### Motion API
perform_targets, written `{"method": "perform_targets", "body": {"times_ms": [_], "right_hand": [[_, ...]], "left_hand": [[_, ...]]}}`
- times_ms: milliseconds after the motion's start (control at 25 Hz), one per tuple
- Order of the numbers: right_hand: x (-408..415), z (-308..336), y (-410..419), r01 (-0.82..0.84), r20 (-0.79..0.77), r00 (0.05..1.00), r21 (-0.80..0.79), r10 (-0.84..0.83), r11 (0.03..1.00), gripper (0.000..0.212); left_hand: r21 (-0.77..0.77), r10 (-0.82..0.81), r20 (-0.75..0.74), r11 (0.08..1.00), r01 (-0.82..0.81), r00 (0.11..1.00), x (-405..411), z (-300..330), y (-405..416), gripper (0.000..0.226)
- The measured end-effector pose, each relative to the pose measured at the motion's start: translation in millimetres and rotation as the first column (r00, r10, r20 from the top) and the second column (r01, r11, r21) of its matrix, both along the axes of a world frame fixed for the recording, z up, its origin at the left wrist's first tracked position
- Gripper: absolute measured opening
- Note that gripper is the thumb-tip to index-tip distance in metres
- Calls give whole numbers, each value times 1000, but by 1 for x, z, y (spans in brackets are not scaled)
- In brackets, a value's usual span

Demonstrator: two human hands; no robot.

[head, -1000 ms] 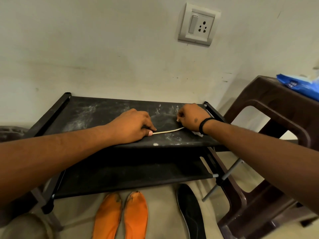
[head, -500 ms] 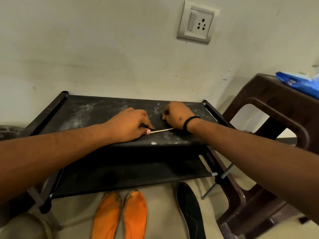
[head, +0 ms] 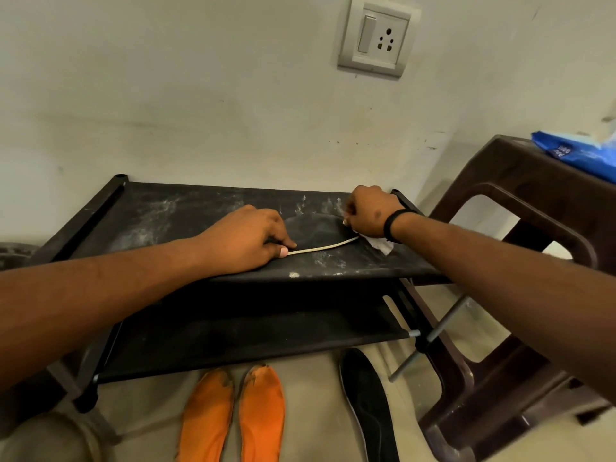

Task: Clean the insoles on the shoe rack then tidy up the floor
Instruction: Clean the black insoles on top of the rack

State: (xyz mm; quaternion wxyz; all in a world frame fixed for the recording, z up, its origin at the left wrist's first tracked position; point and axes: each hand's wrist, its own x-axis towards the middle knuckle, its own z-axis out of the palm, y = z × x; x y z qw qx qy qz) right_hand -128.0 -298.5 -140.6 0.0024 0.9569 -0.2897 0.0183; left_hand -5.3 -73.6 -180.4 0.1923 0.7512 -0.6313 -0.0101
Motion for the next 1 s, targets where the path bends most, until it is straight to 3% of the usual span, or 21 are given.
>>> {"method": "perform_targets", "body": {"times_ms": [200, 440, 680, 880, 1000], "right_hand": [[25, -11, 13, -28, 134, 991, 131, 11, 991, 12], [50, -15, 59, -289, 63, 956, 51, 286, 956, 9], [21, 1, 18, -131, -44, 991, -141, 126, 981, 7], [-18, -2, -10, -111, 2, 994, 51, 111, 992, 14], [-13, -8, -9, -105, 26, 994, 45, 104, 993, 15]], "left_hand": [[11, -1, 13, 1000, 1, 1000, 2, 0, -2, 23], [14, -8, 15, 1000, 7, 1000, 3, -1, 1, 22], [18, 7, -13, 1000, -6, 1000, -1, 2, 1, 24], [29, 7, -12, 1000, -7, 1000, 1, 1, 1, 23], [34, 17, 2, 999, -17, 1000, 0, 2, -2, 23]]}}
